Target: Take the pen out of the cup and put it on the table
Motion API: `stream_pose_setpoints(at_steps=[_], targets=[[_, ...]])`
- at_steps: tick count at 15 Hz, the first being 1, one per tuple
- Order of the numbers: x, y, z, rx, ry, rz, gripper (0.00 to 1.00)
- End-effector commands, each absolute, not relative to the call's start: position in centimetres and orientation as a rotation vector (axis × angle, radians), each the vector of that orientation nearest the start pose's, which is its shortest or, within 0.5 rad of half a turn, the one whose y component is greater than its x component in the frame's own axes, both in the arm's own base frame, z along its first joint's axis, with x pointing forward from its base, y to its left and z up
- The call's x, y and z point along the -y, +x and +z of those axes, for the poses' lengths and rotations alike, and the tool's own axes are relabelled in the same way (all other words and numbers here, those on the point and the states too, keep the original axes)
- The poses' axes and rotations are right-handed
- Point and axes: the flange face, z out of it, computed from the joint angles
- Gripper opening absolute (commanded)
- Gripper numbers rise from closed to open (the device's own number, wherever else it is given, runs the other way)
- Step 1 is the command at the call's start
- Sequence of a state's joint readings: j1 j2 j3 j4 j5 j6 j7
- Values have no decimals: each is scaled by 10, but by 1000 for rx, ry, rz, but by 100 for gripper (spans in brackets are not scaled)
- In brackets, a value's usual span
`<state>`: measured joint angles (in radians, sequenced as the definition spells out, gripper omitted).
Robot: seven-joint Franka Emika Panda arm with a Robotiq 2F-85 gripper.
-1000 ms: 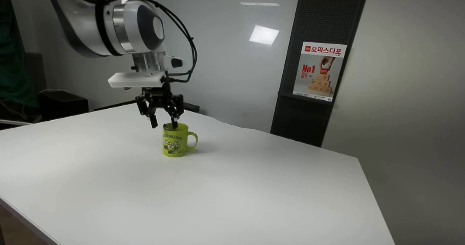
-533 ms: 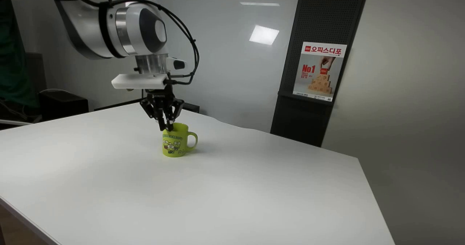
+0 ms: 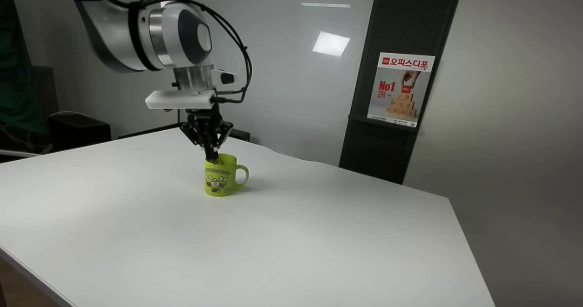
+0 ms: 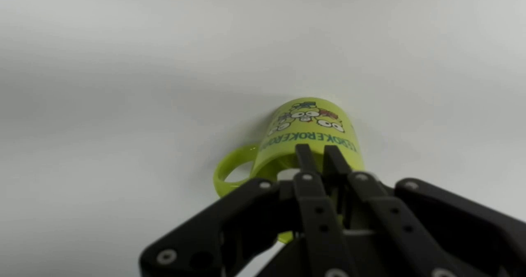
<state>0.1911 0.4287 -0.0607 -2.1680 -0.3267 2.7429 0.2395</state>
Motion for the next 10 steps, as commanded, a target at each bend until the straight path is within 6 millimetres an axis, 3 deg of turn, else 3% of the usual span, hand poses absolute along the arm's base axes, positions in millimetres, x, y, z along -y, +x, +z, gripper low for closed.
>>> stream_pose_setpoints(at_steps=[1, 6, 10], targets=[[-86, 571, 226, 332, -3248, -337, 3], [-88, 556, 283, 358, -3217, -409, 3], [-92, 533, 333, 411, -3233, -527, 3]])
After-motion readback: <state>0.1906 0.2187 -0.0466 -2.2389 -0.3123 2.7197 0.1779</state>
